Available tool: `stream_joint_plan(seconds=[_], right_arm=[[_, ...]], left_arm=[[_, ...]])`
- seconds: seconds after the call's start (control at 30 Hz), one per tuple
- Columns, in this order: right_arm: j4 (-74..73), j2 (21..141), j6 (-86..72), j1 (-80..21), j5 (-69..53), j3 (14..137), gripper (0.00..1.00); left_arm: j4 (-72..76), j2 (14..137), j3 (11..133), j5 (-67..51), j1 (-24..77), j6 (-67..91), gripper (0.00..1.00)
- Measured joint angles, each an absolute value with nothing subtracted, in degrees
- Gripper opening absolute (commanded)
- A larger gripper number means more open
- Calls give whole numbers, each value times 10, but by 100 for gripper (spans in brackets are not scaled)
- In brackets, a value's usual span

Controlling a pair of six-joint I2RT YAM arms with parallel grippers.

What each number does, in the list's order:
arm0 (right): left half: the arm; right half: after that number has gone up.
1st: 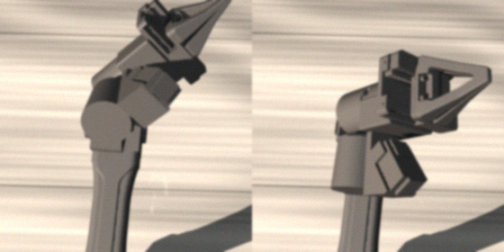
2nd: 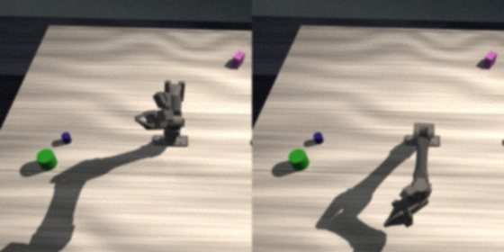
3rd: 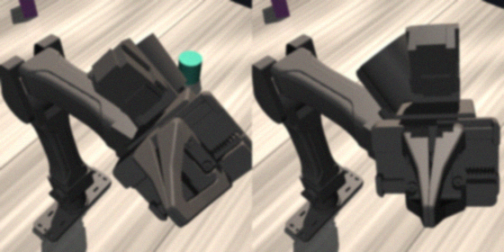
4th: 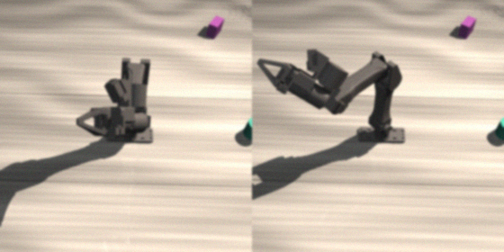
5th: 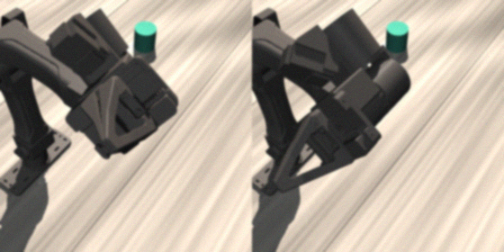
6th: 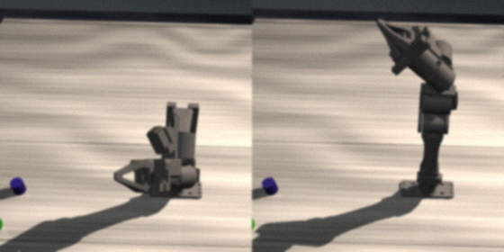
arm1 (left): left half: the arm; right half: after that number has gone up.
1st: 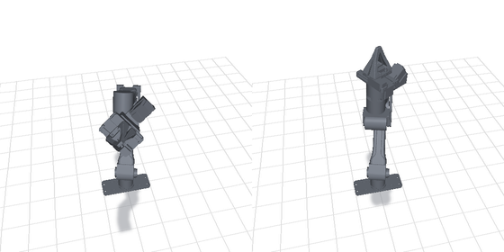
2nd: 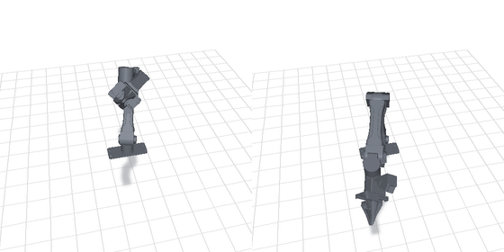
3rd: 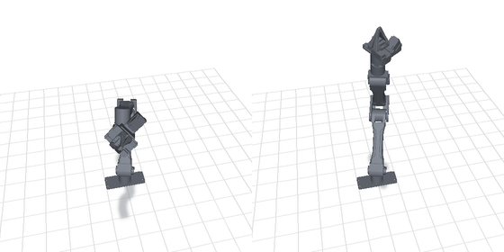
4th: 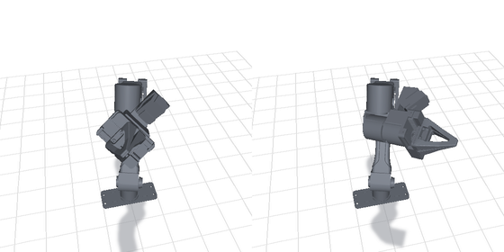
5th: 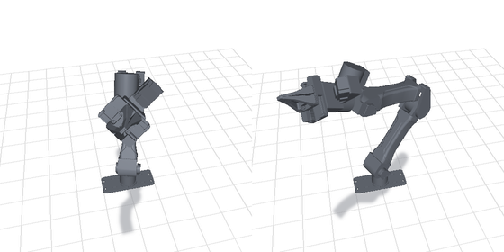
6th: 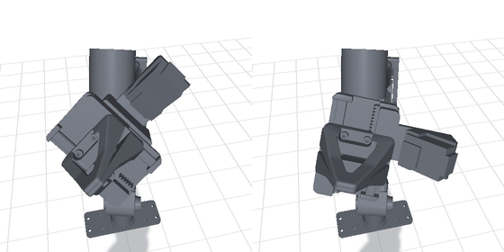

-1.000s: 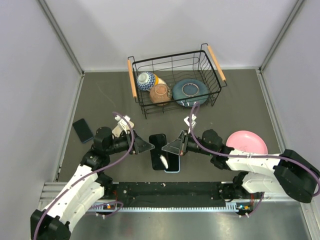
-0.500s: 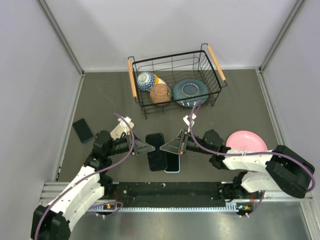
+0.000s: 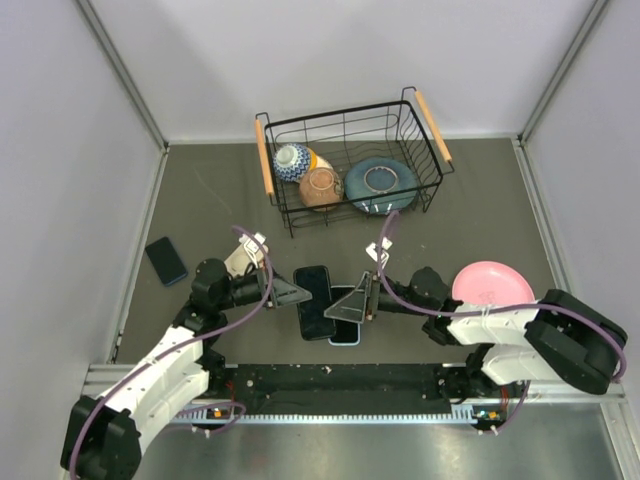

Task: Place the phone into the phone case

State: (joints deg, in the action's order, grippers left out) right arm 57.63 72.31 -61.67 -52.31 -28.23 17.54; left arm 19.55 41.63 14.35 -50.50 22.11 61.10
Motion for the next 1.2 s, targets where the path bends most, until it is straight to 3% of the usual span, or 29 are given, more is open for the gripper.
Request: stream_joint_plan(seconds=[0.33,0.53,0.63,0.67,0.77,1.0,1.1,1.13,1.2], right_arm=[[659,790,-650,-525,-314,124,58],[716,842,-675,-531,-317,124,49],[720,861,-686,-535,-318,124,38],[720,864,-688,-535,-317,124,23],[710,869,-691,-535,-311,123,0],[687,839,-693,-535,-291,125,2],[647,810,-686,-537,-284,131,28],[627,799,-682,-538,-280,134,42],[587,774,-676,-539,-270,140,50]], left_arm=[[184,432,143,-477,221,579,0],[184,442,143,-470,220,574,0],[182,441,143,-464,220,566,0],[178,441,143,-463,220,562,0],[149,438,154,-453,221,545,0],[72,435,201,-444,222,493,0],[62,431,210,-449,222,487,0],[61,430,212,-451,222,482,0],[58,427,214,-457,222,468,0]])
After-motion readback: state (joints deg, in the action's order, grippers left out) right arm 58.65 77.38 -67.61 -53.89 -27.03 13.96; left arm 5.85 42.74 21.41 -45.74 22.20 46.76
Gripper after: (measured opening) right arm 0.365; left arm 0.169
